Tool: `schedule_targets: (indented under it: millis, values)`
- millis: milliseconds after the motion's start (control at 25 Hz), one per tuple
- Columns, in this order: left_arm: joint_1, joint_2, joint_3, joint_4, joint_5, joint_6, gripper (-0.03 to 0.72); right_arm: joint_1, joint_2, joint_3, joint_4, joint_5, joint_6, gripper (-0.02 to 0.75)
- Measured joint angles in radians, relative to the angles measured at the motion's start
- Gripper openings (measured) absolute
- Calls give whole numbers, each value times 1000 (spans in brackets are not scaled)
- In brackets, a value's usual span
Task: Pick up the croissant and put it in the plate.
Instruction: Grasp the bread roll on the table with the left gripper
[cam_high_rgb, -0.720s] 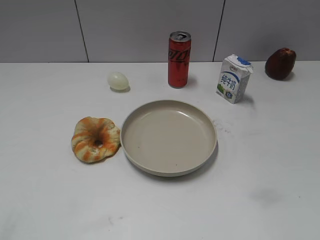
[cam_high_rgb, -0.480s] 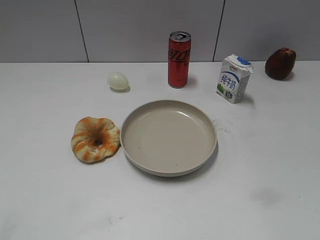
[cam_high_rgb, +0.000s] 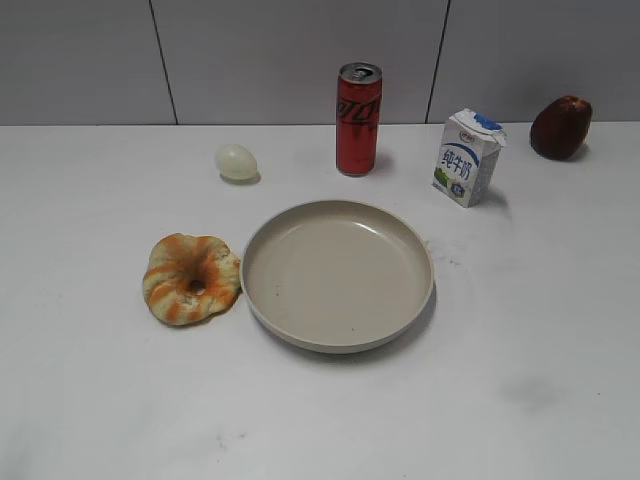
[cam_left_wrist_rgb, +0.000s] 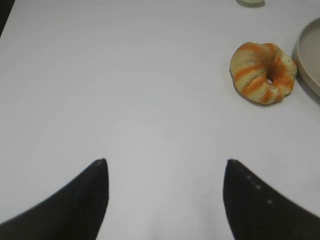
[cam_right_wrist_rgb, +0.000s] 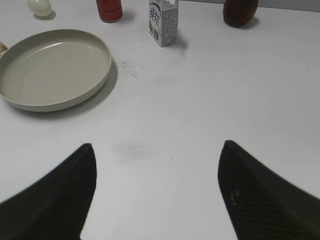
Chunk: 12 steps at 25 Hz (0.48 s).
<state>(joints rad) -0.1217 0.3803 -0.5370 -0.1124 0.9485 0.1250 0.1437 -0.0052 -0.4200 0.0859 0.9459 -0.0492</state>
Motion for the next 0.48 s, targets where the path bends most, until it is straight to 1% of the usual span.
schedule_targets:
  millis: [120,160,280,400,480]
  values:
    - [0,169,-27,-100,-138,131,541,0,0,0,0,0,0,571]
    - [0,247,-41,-152,-176,185,541,0,0,0,0,0,0,571]
    - [0,449,-105,-240,-229,309,539,0,0,0,0,0,0,571]
    - [-11,645,-207,-261,-233,362,534,0,0,0,0,0,0,571]
    - [-37,783,-287,-263,-235,389,531,0,0,0,0,0,0,571]
